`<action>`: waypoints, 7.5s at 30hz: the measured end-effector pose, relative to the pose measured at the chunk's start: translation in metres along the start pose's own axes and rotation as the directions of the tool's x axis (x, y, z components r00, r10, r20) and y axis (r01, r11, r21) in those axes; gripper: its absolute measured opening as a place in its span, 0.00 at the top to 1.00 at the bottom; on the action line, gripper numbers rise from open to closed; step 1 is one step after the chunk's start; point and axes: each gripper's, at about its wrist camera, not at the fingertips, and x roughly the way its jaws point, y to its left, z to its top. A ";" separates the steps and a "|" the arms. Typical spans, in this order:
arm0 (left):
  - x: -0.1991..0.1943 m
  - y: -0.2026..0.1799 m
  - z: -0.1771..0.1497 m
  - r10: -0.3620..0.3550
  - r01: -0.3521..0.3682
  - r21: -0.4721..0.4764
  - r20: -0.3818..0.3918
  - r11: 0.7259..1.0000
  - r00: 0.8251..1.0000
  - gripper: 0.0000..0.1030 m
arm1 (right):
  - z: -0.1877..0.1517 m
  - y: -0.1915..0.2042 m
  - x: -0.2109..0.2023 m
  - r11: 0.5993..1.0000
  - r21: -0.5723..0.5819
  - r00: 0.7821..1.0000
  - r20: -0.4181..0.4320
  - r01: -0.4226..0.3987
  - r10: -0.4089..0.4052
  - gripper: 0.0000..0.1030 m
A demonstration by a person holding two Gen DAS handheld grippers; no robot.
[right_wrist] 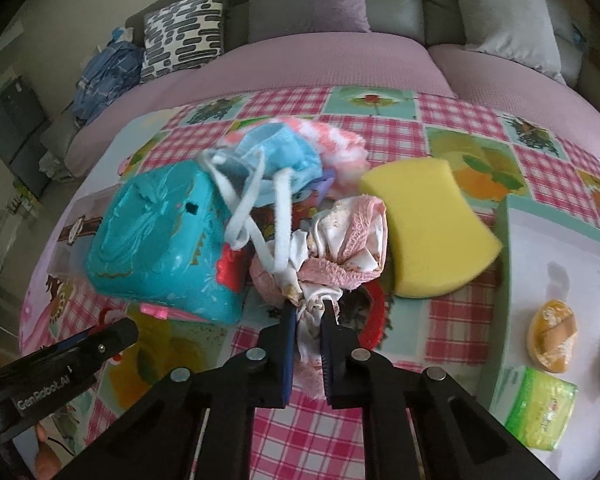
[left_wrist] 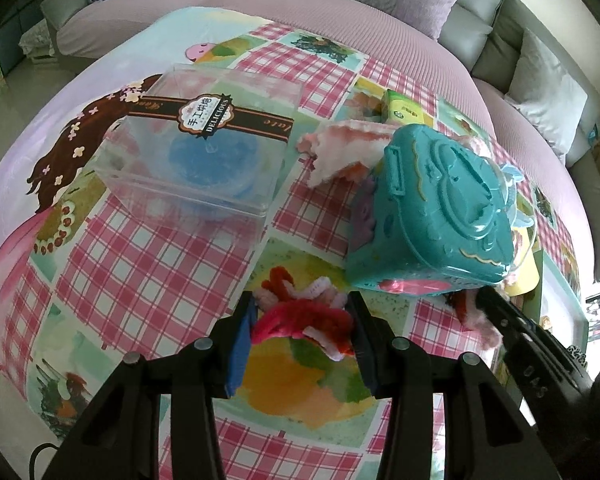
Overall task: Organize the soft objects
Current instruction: 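Carry the red toy with the left tool while the right carries the pink cloth to the tray, then open the left tool over the tray while the right releases the pink cloth beside the scrunchie, then move both tools back to the pile beside the yellow sponge, then grasp the pink-white striped towel with the left tool while the right grasps the yellow sponge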
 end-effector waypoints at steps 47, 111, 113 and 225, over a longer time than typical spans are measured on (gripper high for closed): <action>-0.076 -0.116 -0.006 -0.073 0.000 0.296 0.234 0.955 0.970 0.55 | -0.004 -0.123 -0.113 0.951 0.233 0.960 0.141 0.205 -0.242 0.89; 0.026 -0.291 -0.017 -0.239 0.241 0.476 -0.065 0.846 0.969 0.42 | -0.026 -0.235 -0.104 0.849 0.419 0.938 -0.019 0.321 -0.346 0.62; 0.027 -0.287 -0.014 -0.214 0.215 0.467 -0.056 0.858 0.975 0.41 | -0.026 -0.235 -0.104 0.848 0.418 0.937 -0.023 0.326 -0.349 0.36; 0.097 -0.132 0.139 -0.029 0.117 0.360 -0.240 0.925 0.970 0.44 | 0.072 -0.085 0.034 0.992 0.101 0.983 -0.176 0.075 -0.057 0.32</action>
